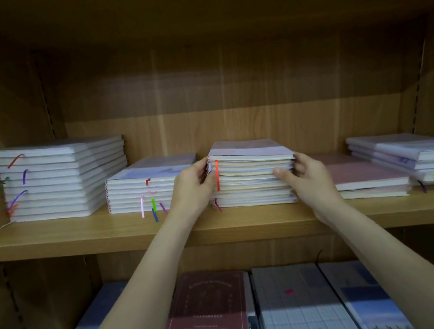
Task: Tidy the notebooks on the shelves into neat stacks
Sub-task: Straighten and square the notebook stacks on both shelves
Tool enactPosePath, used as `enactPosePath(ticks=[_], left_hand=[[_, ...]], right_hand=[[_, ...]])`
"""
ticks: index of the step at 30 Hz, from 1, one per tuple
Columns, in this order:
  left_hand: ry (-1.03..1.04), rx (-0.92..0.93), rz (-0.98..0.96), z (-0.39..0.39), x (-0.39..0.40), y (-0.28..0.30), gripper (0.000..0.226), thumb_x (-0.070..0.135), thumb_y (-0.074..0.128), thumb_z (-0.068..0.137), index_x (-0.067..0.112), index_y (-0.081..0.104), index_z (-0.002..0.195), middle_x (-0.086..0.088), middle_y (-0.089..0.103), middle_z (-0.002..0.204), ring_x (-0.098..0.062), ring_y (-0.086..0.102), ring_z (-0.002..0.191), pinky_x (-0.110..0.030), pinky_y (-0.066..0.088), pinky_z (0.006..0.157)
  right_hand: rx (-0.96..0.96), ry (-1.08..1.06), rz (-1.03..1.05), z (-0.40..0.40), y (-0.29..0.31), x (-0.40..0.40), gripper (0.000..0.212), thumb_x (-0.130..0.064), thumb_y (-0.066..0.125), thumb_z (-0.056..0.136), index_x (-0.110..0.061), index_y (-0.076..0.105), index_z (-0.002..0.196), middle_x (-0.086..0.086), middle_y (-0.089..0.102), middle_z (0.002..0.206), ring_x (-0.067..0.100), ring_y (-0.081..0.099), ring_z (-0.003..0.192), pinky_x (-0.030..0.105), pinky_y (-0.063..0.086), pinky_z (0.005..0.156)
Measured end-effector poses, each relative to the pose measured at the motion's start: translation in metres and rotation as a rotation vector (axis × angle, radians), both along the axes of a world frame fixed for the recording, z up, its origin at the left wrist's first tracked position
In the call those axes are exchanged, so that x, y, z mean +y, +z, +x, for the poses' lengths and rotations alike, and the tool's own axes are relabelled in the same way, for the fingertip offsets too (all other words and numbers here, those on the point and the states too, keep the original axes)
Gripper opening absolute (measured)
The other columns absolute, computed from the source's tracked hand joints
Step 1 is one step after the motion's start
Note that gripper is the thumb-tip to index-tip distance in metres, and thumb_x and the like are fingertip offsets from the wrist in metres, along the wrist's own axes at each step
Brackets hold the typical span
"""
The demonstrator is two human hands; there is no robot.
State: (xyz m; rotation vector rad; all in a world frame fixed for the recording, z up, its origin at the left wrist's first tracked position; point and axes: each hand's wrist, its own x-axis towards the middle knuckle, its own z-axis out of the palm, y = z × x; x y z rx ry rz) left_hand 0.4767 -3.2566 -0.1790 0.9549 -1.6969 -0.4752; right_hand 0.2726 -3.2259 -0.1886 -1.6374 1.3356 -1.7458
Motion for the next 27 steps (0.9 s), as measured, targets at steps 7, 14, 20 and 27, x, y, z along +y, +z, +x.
enactPosePath(ticks=[7, 14, 20, 27], left_hand=[[0.062, -0.077, -0.045, -0.0008, -0.0013, -0.0042, 0.039, 0.013, 0.053, 0.092, 0.013, 0.053, 0.132, -0.005, 0.063, 0.122, -0.020, 0.056, 0.117, -0.041, 0.044, 0.101], [0.074, 0.025, -0.026, -0.0024, 0.0035, -0.0005, 0.038, 0.024, 0.045, 0.097, 0.011, 0.051, 0.132, -0.004, 0.060, 0.125, -0.014, 0.052, 0.119, -0.017, 0.038, 0.094], [0.138, 0.001, -0.043, -0.0026, 0.0034, 0.0048, 0.038, 0.020, 0.041, 0.099, 0.012, 0.046, 0.136, -0.005, 0.058, 0.128, -0.013, 0.048, 0.120, -0.001, 0.028, 0.075], [0.109, 0.060, -0.022, -0.0010, -0.0032, 0.0036, 0.035, 0.027, 0.044, 0.098, 0.012, 0.058, 0.126, -0.004, 0.064, 0.119, -0.017, 0.054, 0.118, -0.027, 0.040, 0.096]], right_hand=[[0.108, -0.082, -0.032, -0.0018, -0.0017, 0.0018, 0.030, -0.027, 0.068, 0.084, -0.019, 0.059, 0.111, 0.000, 0.068, 0.106, 0.017, 0.063, 0.103, 0.048, 0.050, 0.092], [0.003, -0.040, -0.002, -0.0019, 0.0010, 0.0008, 0.066, -0.037, 0.064, 0.085, -0.019, 0.037, 0.143, 0.003, 0.054, 0.132, 0.018, 0.051, 0.121, 0.035, 0.045, 0.098], [-0.031, -0.041, -0.020, -0.0038, 0.0006, 0.0000, 0.049, -0.034, 0.050, 0.095, -0.020, 0.040, 0.141, -0.003, 0.053, 0.123, 0.003, 0.055, 0.099, 0.001, 0.043, 0.062], [-0.045, -0.048, -0.014, -0.0053, -0.0022, -0.0057, 0.049, -0.035, 0.050, 0.095, -0.013, 0.044, 0.139, -0.005, 0.061, 0.119, -0.002, 0.057, 0.076, 0.005, 0.045, 0.054]])
